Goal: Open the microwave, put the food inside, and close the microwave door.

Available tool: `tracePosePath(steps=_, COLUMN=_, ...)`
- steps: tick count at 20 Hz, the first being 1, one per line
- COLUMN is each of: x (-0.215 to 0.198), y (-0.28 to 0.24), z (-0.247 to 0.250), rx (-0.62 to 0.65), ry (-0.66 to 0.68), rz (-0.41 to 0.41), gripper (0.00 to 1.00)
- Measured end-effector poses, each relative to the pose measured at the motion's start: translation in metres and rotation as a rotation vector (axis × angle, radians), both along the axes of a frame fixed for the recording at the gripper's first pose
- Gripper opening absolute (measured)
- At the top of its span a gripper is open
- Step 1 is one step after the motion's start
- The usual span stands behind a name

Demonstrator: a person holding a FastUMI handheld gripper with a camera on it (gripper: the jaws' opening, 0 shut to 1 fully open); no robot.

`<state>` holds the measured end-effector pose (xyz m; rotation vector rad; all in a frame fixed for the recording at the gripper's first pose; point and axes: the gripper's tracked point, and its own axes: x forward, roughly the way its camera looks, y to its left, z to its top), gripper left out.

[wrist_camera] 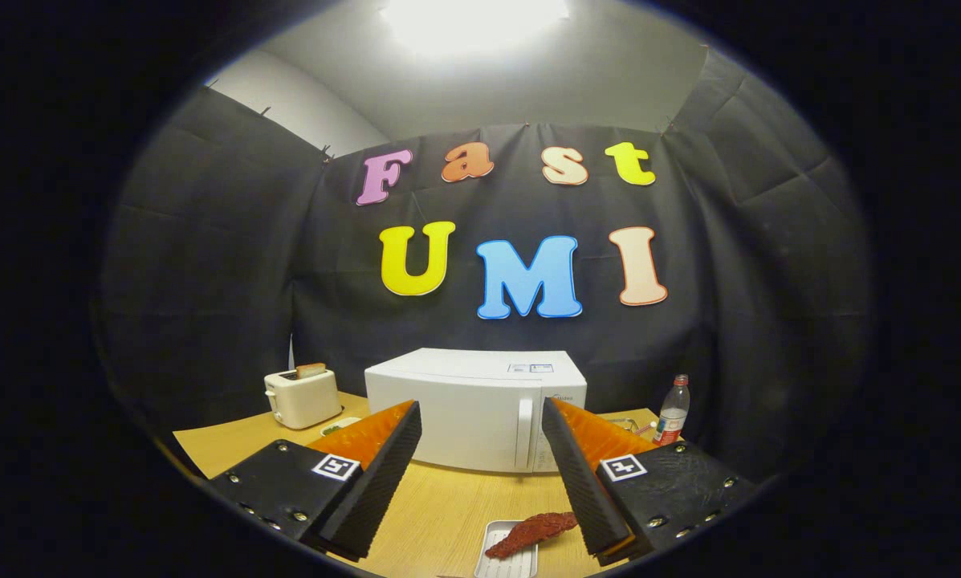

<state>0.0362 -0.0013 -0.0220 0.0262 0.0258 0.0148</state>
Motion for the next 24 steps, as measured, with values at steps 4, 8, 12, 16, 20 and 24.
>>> tracePosePath(steps=4, x=0.029, y=-0.001, z=-0.02, rx=0.034, ry=0.022, rz=0.004, gripper=0.9)
tracePosePath(steps=8, x=0.06, y=-0.004, z=-0.047, rx=0.039, ry=0.07, rz=0.021, gripper=0.9)
tracePosePath(steps=12, x=0.095, y=-0.012, z=-0.07, rx=0.04, ry=0.088, rz=-0.006, gripper=0.9)
tracePosePath(steps=16, x=0.133, y=-0.021, z=-0.104, rx=0.062, ry=0.157, rz=-0.029, gripper=0.9)
tracePosePath(steps=20, x=0.165, y=-0.034, z=-0.123, rx=0.088, ry=0.175, rz=-0.082, gripper=0.9)
tracePosePath(steps=24, x=0.194, y=-0.038, z=-0.141, rx=0.087, ry=0.203, rz=-0.093, gripper=0.9)
